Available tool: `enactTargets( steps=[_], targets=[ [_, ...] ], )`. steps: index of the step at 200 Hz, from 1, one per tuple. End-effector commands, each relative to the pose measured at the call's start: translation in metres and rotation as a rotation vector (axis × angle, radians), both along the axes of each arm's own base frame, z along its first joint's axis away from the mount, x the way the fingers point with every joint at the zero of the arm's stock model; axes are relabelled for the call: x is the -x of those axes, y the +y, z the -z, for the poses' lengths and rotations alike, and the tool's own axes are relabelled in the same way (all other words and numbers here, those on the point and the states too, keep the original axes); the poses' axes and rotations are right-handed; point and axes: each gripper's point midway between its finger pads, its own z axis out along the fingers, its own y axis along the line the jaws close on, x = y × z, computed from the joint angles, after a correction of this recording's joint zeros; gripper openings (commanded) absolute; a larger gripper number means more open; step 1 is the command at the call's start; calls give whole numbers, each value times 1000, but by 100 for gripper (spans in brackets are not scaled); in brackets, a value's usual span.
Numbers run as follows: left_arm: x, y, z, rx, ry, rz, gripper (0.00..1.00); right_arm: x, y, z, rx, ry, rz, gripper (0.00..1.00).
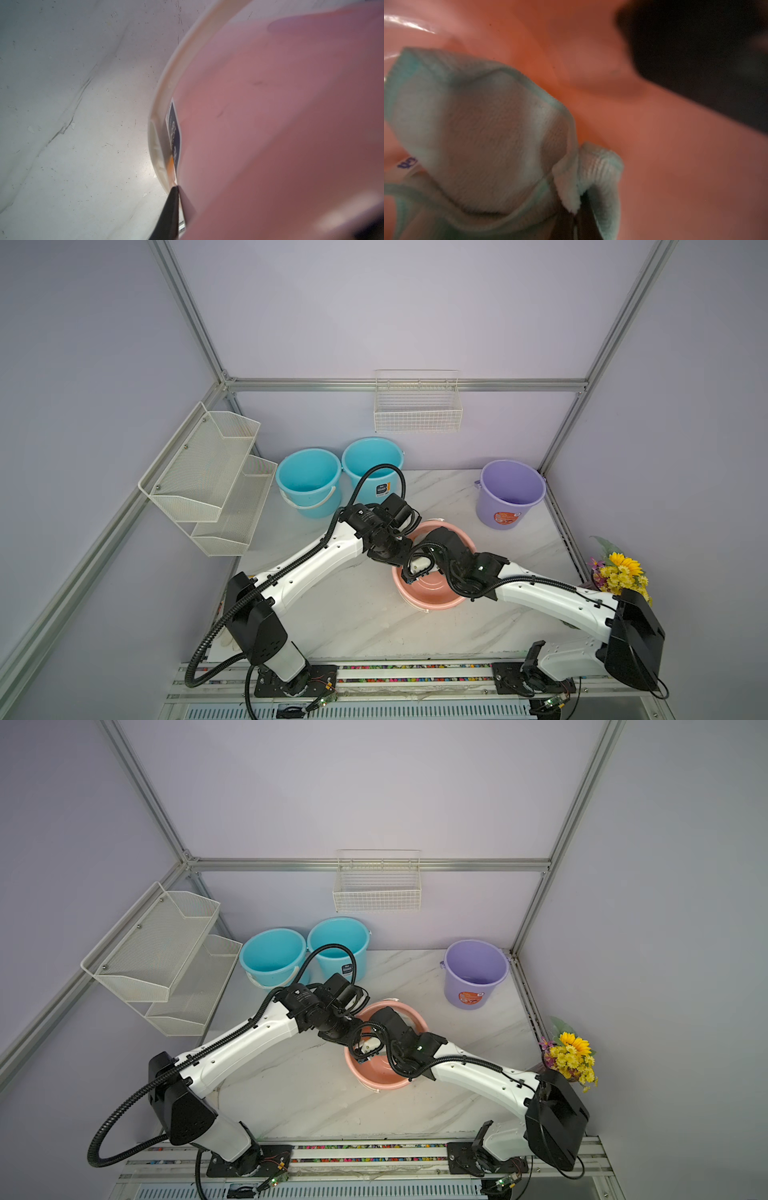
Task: Wipe the inside of the bucket with a cloth
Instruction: Wipe the dirt from the inside of the bucket.
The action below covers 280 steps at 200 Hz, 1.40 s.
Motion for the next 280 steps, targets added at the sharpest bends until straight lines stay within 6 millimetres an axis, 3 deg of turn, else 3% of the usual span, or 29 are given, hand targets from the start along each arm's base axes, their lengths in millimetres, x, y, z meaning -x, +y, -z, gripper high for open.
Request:
enactTargets(
  steps=[1,51,78,116,169,173,180,220,252,280],
  targets=[
    [6,-6,-30,92,-46,22,0,-11,8,20,-45,32,-2,0],
    [6,-7,-36,110,-58,16,0,-17,12,93,-74,174,15,0],
    [5,-6,-36,108,-62,12,0,-16,11,110,-86,212,36,0],
    [-1,1,-28,66,-72,-31,0,-10,11,68,-120,163,43,0],
    [-7,2,-25,54,-71,-51,0,38,14,0,-87,136,-5,0],
    [-7,2,-25,53,-70,-52,0,43,10,2,-55,152,-3,0],
    [-7,1,-24,53,-69,-50,0,49,8,-17,-70,126,-7,0],
    [-8,2,-23,45,-67,-54,0,69,-8,-56,35,92,34,0],
    [-7,2,-24,47,-65,-50,0,70,-29,-67,135,78,112,0],
    [-7,-1,-26,59,-62,-42,0,73,-24,-53,127,121,101,0]
  ],
)
